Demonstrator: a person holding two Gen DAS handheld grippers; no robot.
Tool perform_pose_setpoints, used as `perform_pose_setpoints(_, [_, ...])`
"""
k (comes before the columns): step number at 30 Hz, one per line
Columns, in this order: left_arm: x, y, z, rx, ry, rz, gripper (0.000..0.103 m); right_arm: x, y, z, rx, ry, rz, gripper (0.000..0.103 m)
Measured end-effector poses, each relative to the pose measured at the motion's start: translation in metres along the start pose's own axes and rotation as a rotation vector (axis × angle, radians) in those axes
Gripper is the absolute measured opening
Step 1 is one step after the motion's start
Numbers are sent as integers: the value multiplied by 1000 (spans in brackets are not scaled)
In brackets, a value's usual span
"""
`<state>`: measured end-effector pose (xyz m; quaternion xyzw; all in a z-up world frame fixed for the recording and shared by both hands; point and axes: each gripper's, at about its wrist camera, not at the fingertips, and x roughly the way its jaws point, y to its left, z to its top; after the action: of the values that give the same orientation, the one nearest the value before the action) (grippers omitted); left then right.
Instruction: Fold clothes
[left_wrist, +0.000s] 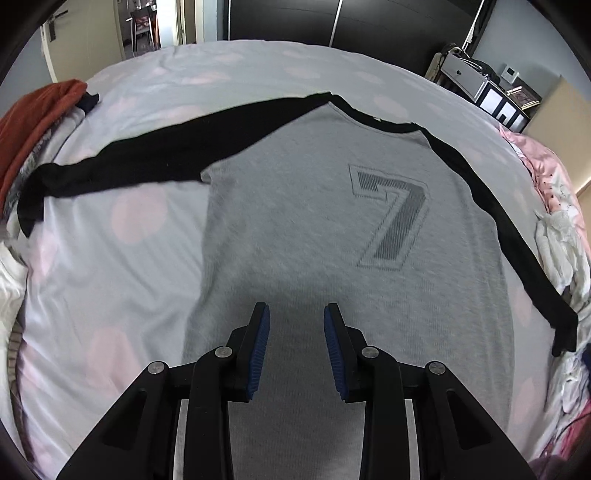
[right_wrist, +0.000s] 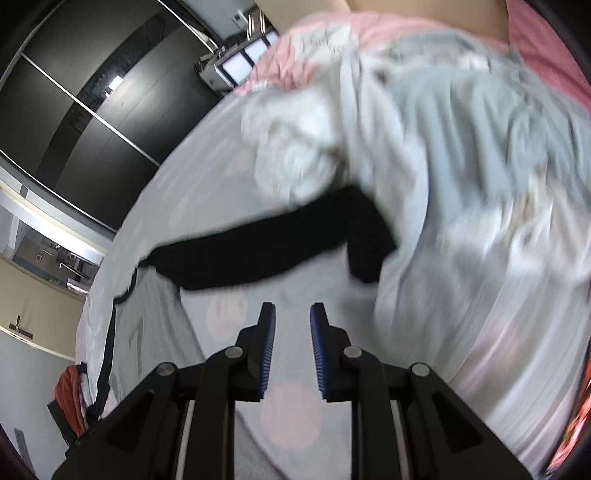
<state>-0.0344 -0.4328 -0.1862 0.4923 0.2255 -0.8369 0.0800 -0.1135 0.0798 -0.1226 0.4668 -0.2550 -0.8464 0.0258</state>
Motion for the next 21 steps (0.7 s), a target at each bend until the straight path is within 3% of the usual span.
perform_pose_setpoints(5, [-1,7,4,-17,10,-27,32,7,-14,35,-19,8,-98,32])
perform_pose_setpoints(15, [11,22,18,-81,36,-68,32,46,-27,37,-49,97,-204,32])
perform_pose_setpoints(18, [15,21,19,-80,41,-63,32,56,-27,37,-56,111,-234,29])
perform_pose_setpoints(20, [15,21,19,-83,42,-65,32,58,-26,37,-62,118,-244,11])
perform_pose_setpoints(21, [14,22,19,-86,40,-64,32,59,-26,37,-65,122,-249,9])
